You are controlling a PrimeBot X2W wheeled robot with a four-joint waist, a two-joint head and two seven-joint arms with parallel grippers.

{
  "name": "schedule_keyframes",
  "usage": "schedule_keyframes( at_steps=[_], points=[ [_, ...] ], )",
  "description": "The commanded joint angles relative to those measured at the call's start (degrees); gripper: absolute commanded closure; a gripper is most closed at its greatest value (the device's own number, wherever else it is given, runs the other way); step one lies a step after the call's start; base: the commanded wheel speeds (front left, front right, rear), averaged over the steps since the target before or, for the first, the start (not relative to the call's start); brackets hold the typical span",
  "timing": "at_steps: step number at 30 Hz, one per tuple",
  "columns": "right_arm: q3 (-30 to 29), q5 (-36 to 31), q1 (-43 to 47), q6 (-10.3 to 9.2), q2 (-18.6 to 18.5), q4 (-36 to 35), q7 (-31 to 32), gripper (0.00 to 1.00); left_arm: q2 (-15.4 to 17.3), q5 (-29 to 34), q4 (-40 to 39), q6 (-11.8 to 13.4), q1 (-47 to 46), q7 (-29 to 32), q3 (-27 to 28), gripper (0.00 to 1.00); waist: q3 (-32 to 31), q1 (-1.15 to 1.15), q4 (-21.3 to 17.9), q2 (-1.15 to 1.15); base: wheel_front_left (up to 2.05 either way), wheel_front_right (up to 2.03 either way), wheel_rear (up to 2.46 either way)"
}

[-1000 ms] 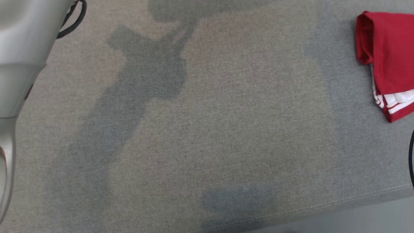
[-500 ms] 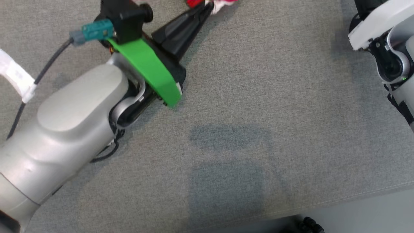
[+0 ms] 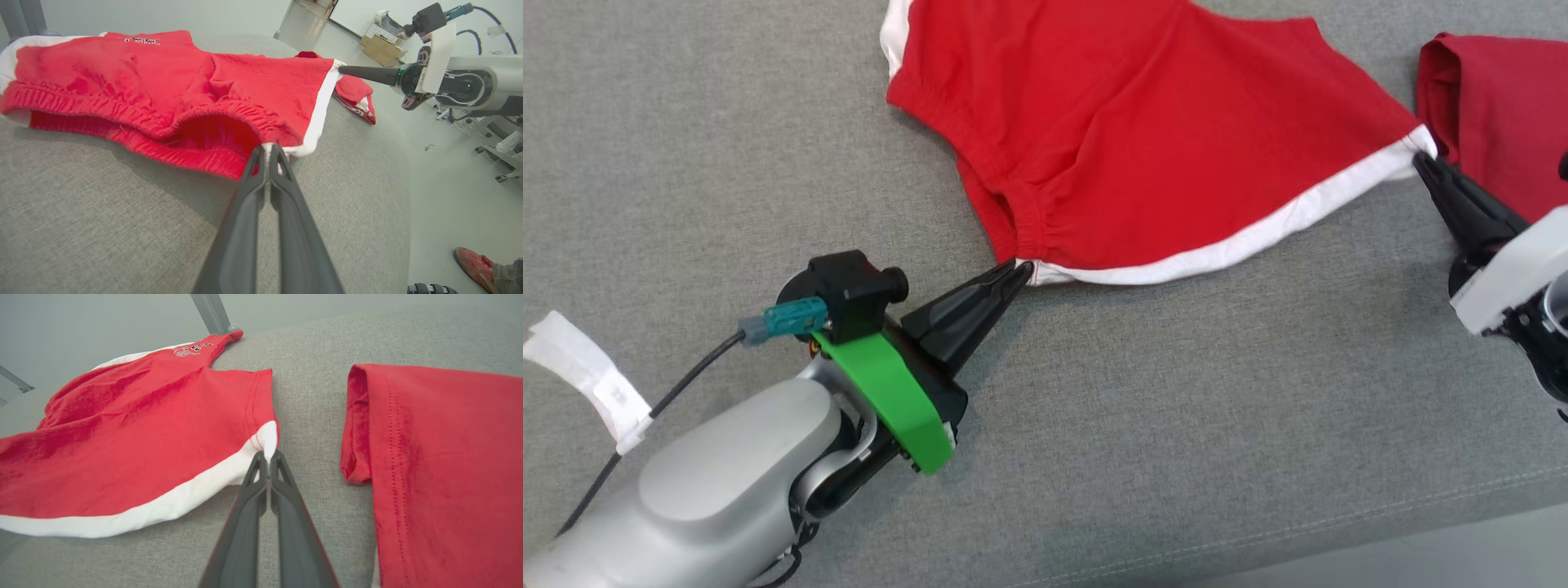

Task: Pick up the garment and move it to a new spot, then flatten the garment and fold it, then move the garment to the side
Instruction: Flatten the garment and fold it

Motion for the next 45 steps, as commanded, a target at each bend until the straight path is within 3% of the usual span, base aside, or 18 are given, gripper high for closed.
schedule_keyframes(
  at_steps=[1, 5, 14, 21, 27, 39, 45],
  points=[
    [0.2, 0.8, 2.4, -0.03, -1.3, -1.1, -0.9, 1.0, 0.7, 0.7, -0.7, 0.0, 2.1, -0.2, 0.8, 1.0, -4.5, 0.0, 1.1, 0.0, 0.0, 0.0, 0.0],
    [-0.1, 3.1, 8.7, -0.02, -5.3, -5.4, -3.1, 1.0, 1.0, 1.3, -3.5, 0.0, 8.2, -0.2, 3.7, 1.0, -7.5, 0.0, 1.9, 0.0, 0.0, 0.0, 0.0],
    [-3.9, 6.1, 22.7, -0.03, -12.9, -14.0, -6.1, 1.0, 3.0, 2.8, -9.1, 0.0, 17.2, -0.2, 3.3, 1.0, -11.9, 0.0, 3.6, 0.0, 0.0, 0.0, 0.0],
    [-7.7, 6.9, 27.7, -0.03, -15.9, -17.2, -3.7, 1.0, 2.2, -1.1, -11.6, 0.1, 18.6, 0.9, 2.7, 1.0, -12.1, 0.0, 4.6, 0.0, 0.0, 0.0, 0.0],
    [-8.7, 5.9, 21.3, -0.03, -13.4, -14.8, 5.8, 1.0, -2.4, -5.5, -10.4, 0.0, 14.7, 1.4, 2.0, 1.0, -9.3, 0.0, 6.0, 0.0, 0.0, 0.0, 0.0],
    [-11.2, 1.1, 1.3, -0.02, -6.3, -4.1, 18.3, 1.0, -12.4, -14.7, -0.6, 0.0, 7.7, 0.1, 8.3, 1.0, -0.7, 0.0, 10.5, 0.0, 0.0, 0.0, 0.0],
    [-11.7, -0.8, -7.9, -0.02, -2.1, 1.5, 23.6, 1.0, -15.2, -18.7, 0.7, -0.1, 6.6, -0.2, 11.2, 1.0, 2.9, 0.0, 12.5, 0.0, 0.0, 0.0, 0.0]
  ],
)
